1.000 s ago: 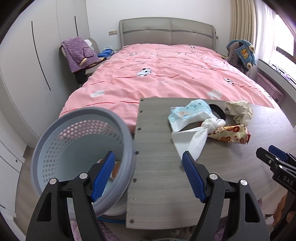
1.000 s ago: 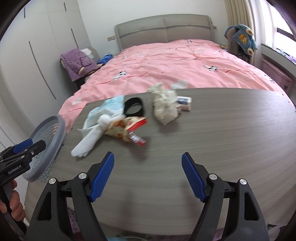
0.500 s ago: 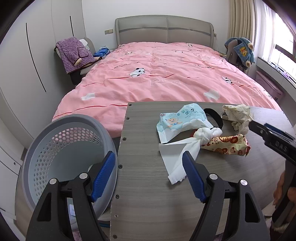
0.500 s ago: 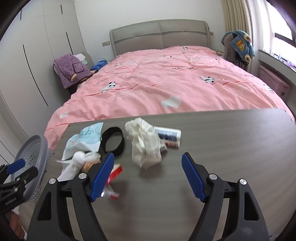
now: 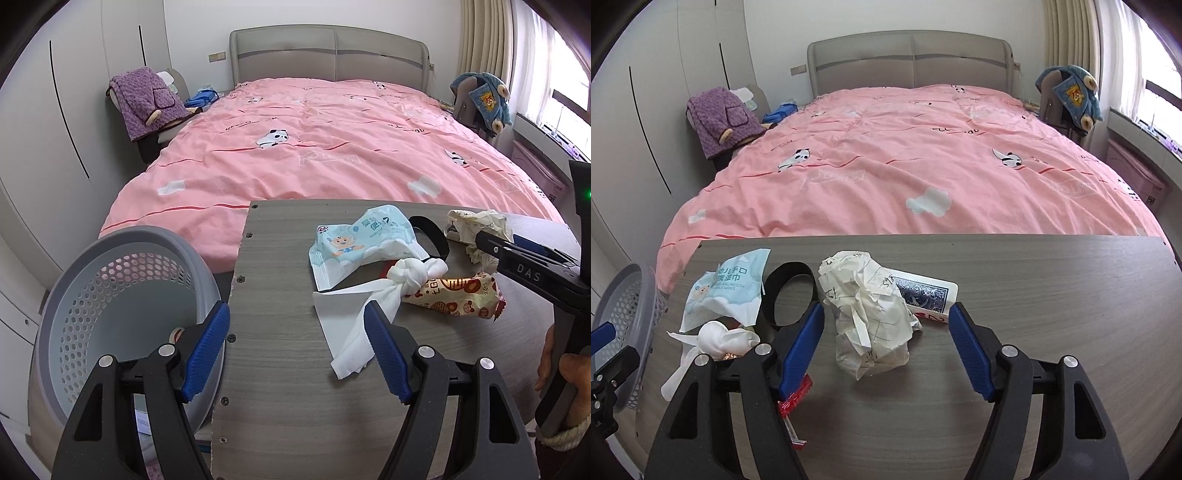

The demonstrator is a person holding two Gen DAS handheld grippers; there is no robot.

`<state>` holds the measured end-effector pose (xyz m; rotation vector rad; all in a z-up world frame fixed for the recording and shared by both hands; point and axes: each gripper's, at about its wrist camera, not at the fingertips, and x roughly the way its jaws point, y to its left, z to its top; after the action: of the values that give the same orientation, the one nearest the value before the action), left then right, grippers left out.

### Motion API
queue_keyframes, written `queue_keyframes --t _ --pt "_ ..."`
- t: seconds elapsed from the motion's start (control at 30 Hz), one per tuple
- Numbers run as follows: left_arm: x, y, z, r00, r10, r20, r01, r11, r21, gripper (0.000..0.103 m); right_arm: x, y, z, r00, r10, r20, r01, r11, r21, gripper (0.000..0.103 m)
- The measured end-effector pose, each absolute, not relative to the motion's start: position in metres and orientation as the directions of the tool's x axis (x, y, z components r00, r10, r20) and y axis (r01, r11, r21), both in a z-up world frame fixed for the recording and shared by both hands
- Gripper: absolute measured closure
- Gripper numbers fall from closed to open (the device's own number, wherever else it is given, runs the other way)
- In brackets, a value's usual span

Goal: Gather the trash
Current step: 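Grasp the crumpled white paper with the right gripper while the left grasps the tissue knot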

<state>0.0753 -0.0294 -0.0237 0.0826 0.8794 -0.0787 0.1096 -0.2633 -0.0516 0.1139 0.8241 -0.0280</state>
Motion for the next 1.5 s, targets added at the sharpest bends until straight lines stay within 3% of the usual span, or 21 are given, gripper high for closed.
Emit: queue_keyframes --t 0.07,0.13,0.3,0.77,1.4,1.47,1.5 --pt "0.075 -0.029 -0.024 0.635 -0.036 -0.772 0.102 0.994 0.037 0.031 0.112 -0.262 -0.054 0.671 0.026 -0.741 0.062 0.994 0.091 0.047" --pt "0.075 -0.029 -0.023 0.635 -0.038 -0.771 0.102 0.994 0.035 0.031 0.112 -0.261 -0.055 0.664 0.039 -0.746 0.054 0.994 0.100 0.062" --pt "0.074 -0.029 -0.023 0.636 -0.042 -0.771 0.104 0.994 0.032 0.031 0.103 -0.262 -0.049 0.681 0.060 -0.730 0.048 0.991 0.127 0.069" --pt "0.074 -0.042 -0.031 0.609 -0.095 -0.788 0.168 0.986 0.011 0.031 0.052 -0.276 -0.028 0.725 0.107 -0.681 0.072 0.971 0.229 0.070" --pt "0.102 -0.077 -0.070 0.567 -0.122 -0.814 0.236 0.972 0.019 0.032 0.035 -0.287 -0.037 0.716 0.116 -0.688 0.105 0.957 0.271 0.070" --pt "0.103 -0.076 -0.070 0.568 -0.125 -0.814 0.237 0.971 0.016 0.035 0.035 -0.287 -0.038 0.715 0.117 -0.690 0.106 0.957 0.271 0.070" --pt "0.104 -0.077 -0.070 0.566 -0.128 -0.814 0.241 0.971 0.015 0.042 0.035 -0.287 -0.039 0.714 0.117 -0.691 0.106 0.956 0.272 0.070"
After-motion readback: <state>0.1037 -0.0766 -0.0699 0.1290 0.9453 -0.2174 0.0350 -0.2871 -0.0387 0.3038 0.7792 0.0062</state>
